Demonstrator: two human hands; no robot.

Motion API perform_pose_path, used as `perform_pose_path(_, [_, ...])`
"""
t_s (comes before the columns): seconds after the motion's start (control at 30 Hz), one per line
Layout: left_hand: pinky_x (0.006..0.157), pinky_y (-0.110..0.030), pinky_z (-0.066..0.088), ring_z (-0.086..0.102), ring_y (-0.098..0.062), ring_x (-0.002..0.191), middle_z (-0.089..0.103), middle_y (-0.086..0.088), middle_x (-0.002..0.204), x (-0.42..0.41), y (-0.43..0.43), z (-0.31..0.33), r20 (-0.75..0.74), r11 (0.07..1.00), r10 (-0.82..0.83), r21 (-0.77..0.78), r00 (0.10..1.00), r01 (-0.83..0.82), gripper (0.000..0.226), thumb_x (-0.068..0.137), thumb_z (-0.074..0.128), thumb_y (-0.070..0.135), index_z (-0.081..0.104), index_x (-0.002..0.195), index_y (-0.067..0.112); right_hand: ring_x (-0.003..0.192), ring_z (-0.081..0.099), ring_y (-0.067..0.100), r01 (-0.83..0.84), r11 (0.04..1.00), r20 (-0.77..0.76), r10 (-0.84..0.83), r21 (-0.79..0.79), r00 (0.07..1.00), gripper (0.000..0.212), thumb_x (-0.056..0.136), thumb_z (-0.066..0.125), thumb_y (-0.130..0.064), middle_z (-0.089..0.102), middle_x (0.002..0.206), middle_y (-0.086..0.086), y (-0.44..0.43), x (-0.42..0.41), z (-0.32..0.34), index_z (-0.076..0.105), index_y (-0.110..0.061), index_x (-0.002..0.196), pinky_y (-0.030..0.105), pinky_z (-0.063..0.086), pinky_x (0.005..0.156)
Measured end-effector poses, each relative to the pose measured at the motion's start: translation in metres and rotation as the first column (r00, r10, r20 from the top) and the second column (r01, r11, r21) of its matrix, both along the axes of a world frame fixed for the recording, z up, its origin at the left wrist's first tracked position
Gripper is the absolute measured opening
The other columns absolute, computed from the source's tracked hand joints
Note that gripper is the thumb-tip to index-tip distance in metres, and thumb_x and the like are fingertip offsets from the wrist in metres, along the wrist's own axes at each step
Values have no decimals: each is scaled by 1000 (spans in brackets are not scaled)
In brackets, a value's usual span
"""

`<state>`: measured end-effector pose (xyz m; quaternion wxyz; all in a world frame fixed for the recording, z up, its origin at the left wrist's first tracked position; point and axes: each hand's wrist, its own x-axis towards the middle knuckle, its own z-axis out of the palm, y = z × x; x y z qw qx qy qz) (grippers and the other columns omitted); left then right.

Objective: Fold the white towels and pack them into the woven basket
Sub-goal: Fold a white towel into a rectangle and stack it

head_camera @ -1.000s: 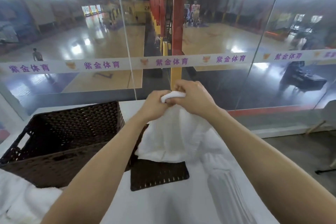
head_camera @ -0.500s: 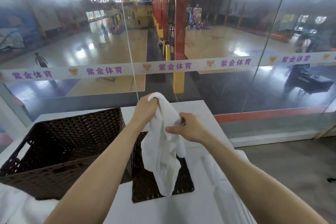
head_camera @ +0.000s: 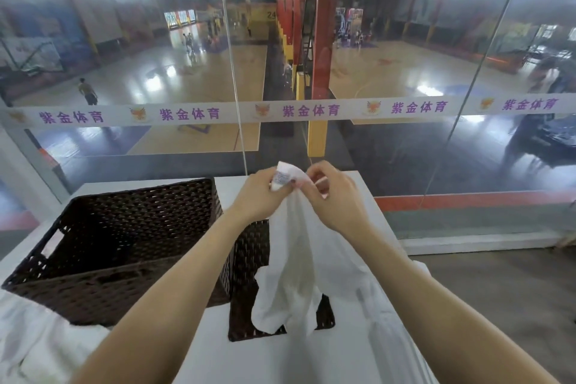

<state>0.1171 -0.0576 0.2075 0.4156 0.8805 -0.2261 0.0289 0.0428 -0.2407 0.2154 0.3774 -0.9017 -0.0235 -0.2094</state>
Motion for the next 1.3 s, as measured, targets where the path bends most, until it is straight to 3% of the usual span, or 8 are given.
perform_pose_path(0.2, [81, -40, 47, 70, -26, 86, 76, -15, 98, -5, 27, 4, -164, 949, 30, -304, 986, -80, 41, 106, 60, 54, 73, 100, 15, 81, 70, 22, 41, 998, -364, -54, -43, 930, 24, 100, 57, -22, 74, 79, -6, -24, -16, -129, 62, -28, 77, 41, 59, 78])
perform_pose_path(0.4, [88, -39, 52, 76, -30, 102, 81, -11, 107, -3, 63, 2, -242, 954, 32, -283, 970, -102, 37, 110, 59, 45, 77, 108, 13, 117, 70, 7, 127, 912, -362, 25, 391, 932, 27, 100, 68, -50, 72, 123, -17, -52, -15, -127, 57, -31, 117, 37, 56, 96])
perform_pose_path(0.47, [85, -35, 48, 74, -20, 90, 78, -7, 97, -7, 51, 4, -263, 973, -30, -231, 964, -33, 41, 111, 57, 42, 73, 106, 4, 115, 66, 1, -16, 942, -415, 163, 336, 895, 62, 81, 82, -65, 69, 122, -20, -27, -11, -122, 55, -40, 130, 30, 56, 94])
perform_pose_path(0.63, [83, -24, 52, 75, -15, 94, 80, -9, 102, -4, 45, 6, -287, 979, -111, -197, 952, 54, 40, 111, 57, 43, 75, 107, 7, 76, 59, 24, 76, 996, -337, -57, 41, 940, 18, 104, 59, -32, 64, 80, 0, -10, -2, -126, 54, -17, 96, 43, 51, 69])
perform_pose_path(0.9, [76, -37, 46, 68, -25, 99, 68, 7, 99, 54, 86, -44, -15, 634, 133, 770, 991, -74, 29, 101, 62, 64, 74, 109, 39, 79, 65, 17, -100, 994, -532, 61, -44, 845, 44, 76, 86, -63, 69, 85, -5, -85, 10, -102, 66, -29, 97, 37, 52, 71])
perform_pose_path(1.03, [62, -33, 56, 73, -22, 58, 78, -7, 72, 70, 65, -52, -496, 845, 157, 514, 854, 144, 35, 112, 52, 48, 64, 103, 17, 83, 70, 24, -529, 723, -865, -196, -445, 462, 42, 88, 77, -55, 69, 90, -2, -114, 42, -85, 65, -15, 96, 36, 57, 71])
perform_pose_path(1.2, [111, -49, 53, 69, -28, 124, 76, -4, 127, 127, 36, 0, -380, 969, 208, -43, 901, -242, 41, 111, 61, 22, 57, 150, 10, 64, 61, 20, -57, 856, -623, -326, -513, 711, 25, 106, 52, -28, 61, 82, 6, -139, 118, 13, 64, -7, 105, 32, 49, 54])
perform_pose_path(1.3, [90, -35, 54, 65, -27, 116, 72, 4, 117, 141, 17, 83, -98, 933, 242, -251, 965, -259, 20, 111, 57, 26, 65, 130, 25, 93, 67, 34, 264, 914, -290, -354, -308, 889, 33, 104, 44, -21, 69, 109, 17, -145, 151, 99, 63, -5, 125, 34, 50, 73])
